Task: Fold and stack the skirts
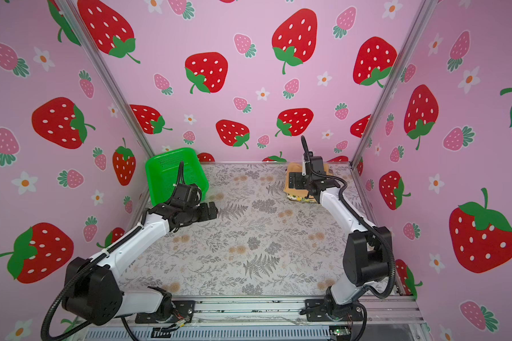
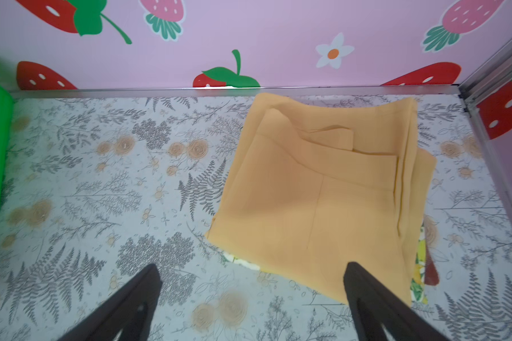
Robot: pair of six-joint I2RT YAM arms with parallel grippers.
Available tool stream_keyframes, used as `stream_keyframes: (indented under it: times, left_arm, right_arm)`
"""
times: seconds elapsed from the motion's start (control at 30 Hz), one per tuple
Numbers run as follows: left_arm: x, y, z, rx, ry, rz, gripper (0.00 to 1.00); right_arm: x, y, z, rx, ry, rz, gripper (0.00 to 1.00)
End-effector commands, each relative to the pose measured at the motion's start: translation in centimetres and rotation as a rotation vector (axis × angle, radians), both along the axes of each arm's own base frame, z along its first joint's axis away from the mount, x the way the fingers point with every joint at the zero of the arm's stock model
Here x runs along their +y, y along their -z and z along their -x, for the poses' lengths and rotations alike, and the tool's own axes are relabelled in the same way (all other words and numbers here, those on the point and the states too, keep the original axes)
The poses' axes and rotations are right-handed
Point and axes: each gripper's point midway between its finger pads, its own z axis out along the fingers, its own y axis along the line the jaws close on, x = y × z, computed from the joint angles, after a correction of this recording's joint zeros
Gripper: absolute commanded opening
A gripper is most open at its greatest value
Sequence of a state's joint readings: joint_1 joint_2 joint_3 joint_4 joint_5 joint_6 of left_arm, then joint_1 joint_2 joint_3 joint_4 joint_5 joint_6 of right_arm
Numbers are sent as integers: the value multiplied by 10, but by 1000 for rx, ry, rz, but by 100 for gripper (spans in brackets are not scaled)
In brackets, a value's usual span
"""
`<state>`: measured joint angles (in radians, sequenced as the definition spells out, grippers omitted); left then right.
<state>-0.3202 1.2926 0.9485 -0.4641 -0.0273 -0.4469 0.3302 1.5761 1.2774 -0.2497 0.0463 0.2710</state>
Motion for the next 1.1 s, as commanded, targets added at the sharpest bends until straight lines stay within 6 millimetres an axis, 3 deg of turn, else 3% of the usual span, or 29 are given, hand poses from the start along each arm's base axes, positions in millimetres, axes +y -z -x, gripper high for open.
stream_keyframes:
  times: [0.0,0.17,0.4,0.5,0.63,0.87,1.07]
  left_arm:
    - [40,-20,-2,-200,-117,-135,99]
    - [87,-29,5,-354,-268,-303,99]
    - [121,-11,0,-418,-383,-430,99]
    - [132,-12,-2,-468,-425,-447,99]
    - [136,-9,-7,-521,-395,-383,99]
    - [145,23,-3,-540,-362,-413,99]
    - [149,29,-25,-569,-322,-260,99]
  right_arm:
    - [7,-31,5,-134,-13,-107,100]
    - [5,1,17,-113,-10,-101,100]
    - [1,46,27,-36,-15,-63,100]
    - [1,62,33,-20,-37,-41,100]
    - [-10,69,38,-73,-10,-7,100]
    - [-36,61,48,-195,79,44,100]
    - [-59,68,49,-231,210,68,100]
